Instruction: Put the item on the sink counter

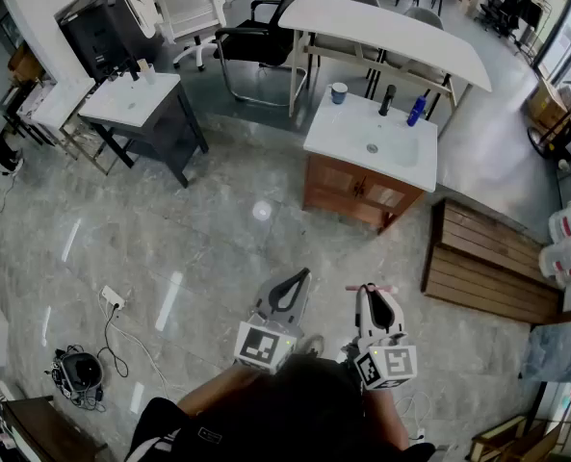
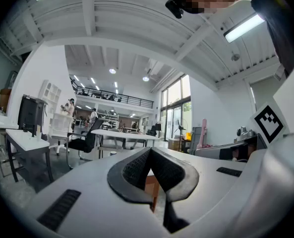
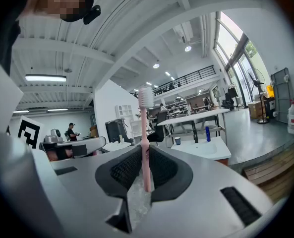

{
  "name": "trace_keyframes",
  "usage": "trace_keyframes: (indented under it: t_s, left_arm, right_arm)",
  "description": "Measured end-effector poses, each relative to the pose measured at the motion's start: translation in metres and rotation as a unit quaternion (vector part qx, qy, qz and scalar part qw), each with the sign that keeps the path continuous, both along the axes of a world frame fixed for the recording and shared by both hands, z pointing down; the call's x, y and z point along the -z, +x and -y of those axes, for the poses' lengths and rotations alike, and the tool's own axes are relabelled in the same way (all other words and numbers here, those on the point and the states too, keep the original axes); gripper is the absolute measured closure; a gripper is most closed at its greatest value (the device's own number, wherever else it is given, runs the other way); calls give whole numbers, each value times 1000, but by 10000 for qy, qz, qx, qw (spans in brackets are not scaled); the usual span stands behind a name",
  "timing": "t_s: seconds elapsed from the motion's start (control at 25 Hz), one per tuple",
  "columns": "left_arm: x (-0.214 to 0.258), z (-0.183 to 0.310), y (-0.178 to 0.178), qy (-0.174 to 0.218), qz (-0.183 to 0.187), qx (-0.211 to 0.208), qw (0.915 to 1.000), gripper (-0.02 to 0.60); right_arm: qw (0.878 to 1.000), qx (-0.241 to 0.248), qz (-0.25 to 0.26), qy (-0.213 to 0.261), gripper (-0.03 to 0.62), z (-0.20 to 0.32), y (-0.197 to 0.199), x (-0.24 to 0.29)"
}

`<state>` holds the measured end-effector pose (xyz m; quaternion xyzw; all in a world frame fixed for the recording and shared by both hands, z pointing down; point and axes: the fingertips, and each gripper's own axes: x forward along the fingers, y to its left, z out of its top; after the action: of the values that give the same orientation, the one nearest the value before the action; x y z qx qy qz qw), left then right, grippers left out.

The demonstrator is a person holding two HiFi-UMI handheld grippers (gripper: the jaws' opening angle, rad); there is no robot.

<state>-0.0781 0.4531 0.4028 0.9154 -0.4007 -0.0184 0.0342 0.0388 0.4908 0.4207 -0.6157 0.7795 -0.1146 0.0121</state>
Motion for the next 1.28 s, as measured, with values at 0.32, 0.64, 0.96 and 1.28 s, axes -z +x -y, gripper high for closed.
trace_keyframes:
  t_s: [0.32, 0.64, 0.96, 1.28]
  left_arm:
    - [-1, 7, 1, -85, -47, 10, 10000, 566]
    - [-1, 16, -5, -84, -46, -29, 10000, 566]
    - [0, 33, -32, -134, -85, -80, 9998, 566]
    - [-5, 42, -62, -201, -142, -273, 9993, 566]
  right_arm:
    - [10000, 17, 4, -59, 546, 6, 1, -4]
    - [9999, -99, 34, 3, 547, 16, -2, 1]
    - [9998, -172, 27, 26, 546, 33, -29, 4]
    - [9994, -356, 19, 2, 546, 43, -58, -2]
